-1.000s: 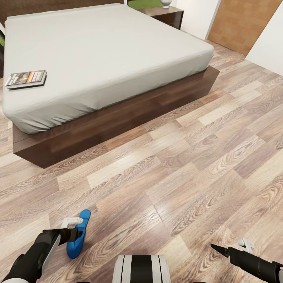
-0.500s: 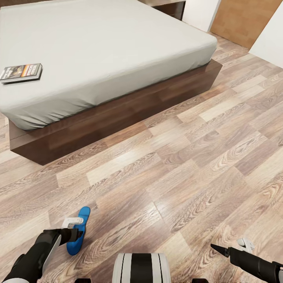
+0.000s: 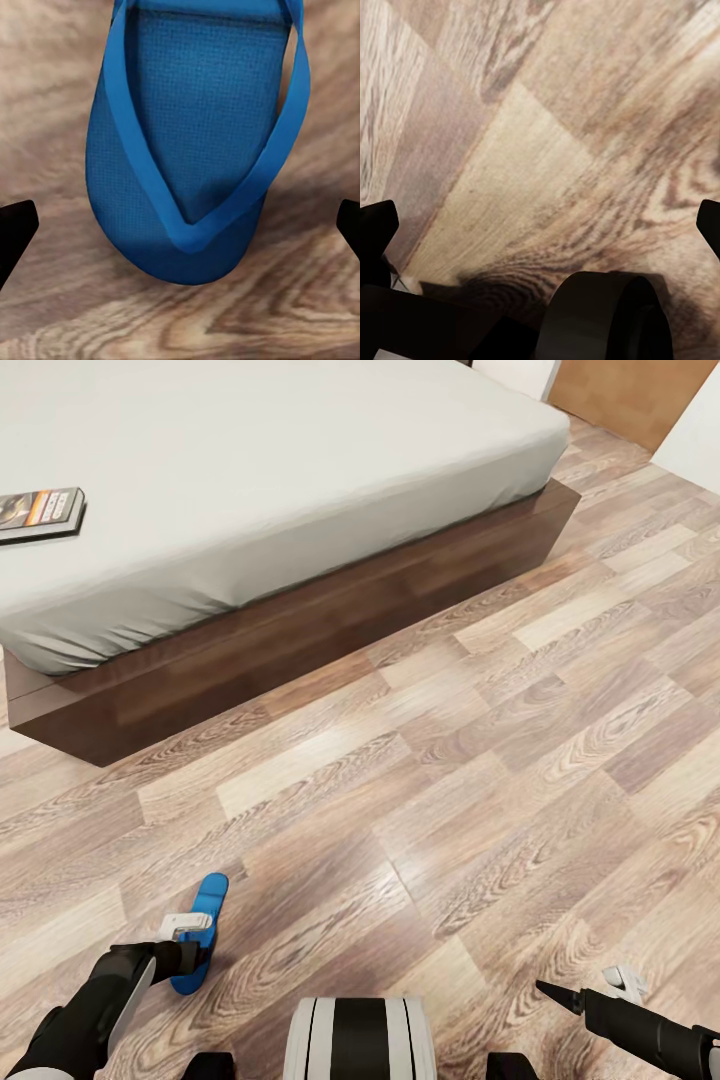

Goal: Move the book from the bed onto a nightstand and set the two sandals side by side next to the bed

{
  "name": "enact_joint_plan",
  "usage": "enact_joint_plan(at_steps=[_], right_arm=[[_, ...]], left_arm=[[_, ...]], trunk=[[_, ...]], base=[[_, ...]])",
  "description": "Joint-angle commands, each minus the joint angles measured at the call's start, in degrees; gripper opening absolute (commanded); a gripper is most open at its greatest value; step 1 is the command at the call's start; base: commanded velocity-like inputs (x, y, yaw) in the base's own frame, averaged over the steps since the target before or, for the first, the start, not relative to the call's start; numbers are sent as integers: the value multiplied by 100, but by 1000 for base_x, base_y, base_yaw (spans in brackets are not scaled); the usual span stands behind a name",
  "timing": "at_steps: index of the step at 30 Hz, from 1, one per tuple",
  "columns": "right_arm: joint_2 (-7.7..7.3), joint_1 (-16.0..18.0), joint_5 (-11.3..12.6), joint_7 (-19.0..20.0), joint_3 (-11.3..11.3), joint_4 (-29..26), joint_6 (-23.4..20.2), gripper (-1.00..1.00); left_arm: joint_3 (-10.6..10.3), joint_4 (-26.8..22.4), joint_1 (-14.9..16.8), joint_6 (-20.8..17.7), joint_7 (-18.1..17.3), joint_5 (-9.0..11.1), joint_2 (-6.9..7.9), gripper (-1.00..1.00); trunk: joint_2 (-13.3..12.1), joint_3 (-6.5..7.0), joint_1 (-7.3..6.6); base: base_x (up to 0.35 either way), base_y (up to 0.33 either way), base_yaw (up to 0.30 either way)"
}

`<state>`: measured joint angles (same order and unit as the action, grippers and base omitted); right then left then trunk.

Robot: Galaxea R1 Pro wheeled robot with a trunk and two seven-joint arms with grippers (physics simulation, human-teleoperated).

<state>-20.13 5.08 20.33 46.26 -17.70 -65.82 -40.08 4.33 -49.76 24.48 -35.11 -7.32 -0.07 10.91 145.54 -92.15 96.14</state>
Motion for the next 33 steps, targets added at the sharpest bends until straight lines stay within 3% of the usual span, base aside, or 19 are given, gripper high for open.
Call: enact_joint_plan(at_steps=[1,33], right_arm=[[0,2,22,8,-6,-1,-35,100],[0,2,21,6,-6,-1,-35,100]], left_arm=[[14,-7,0,-29,-29,-2,-2,100],[16,-7,-1,180,-33,-2,-2,100]], trunk=[[1,-3,-1],[1,-3,-1]], base=[[0,0,0],[39,0,0]])
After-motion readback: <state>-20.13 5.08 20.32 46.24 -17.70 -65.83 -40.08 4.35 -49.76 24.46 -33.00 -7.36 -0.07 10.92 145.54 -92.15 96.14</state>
